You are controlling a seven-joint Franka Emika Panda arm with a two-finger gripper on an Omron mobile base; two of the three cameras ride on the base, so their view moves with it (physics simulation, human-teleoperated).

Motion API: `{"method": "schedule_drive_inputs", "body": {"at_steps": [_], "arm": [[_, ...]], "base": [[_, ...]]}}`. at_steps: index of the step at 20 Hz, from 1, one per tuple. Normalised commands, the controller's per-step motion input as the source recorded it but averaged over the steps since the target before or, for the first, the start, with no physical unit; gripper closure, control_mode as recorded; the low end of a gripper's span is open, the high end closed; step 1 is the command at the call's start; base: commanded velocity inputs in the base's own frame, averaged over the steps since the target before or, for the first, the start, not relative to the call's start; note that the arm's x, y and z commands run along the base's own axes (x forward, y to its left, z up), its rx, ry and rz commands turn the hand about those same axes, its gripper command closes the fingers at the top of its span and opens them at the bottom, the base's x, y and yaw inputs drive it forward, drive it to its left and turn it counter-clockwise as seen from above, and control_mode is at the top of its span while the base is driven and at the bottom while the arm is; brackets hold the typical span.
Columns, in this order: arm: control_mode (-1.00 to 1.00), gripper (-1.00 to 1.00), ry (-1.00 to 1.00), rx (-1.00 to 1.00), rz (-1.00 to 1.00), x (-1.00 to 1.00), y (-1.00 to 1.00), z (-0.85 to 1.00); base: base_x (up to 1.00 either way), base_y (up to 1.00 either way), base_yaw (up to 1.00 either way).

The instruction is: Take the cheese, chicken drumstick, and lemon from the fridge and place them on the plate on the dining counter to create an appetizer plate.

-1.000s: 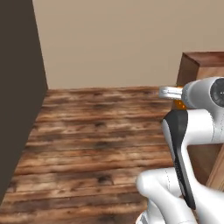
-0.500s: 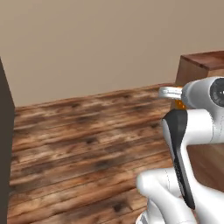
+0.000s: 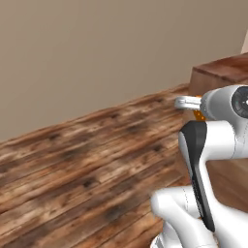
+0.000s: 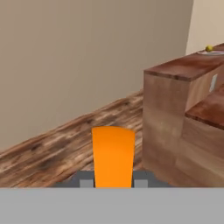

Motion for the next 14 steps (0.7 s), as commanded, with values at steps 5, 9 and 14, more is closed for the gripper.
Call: {"method": "schedule_drive_inputs", "body": {"at_steps": [5, 9, 14], "arm": [[1.00, 1.00, 0.00, 0.00, 0.00, 0.00, 0.00, 0.00], [1.00, 1.00, 0.00, 0.00, 0.00, 0.00, 0.00, 0.00], [1.00, 1.00, 0.00, 0.00, 0.00, 0.00, 0.00, 0.00]], "base": [[1.00, 0.81, -0.45], [1.00, 0.91, -0.44], [0.98, 0.98, -0.43]]}}
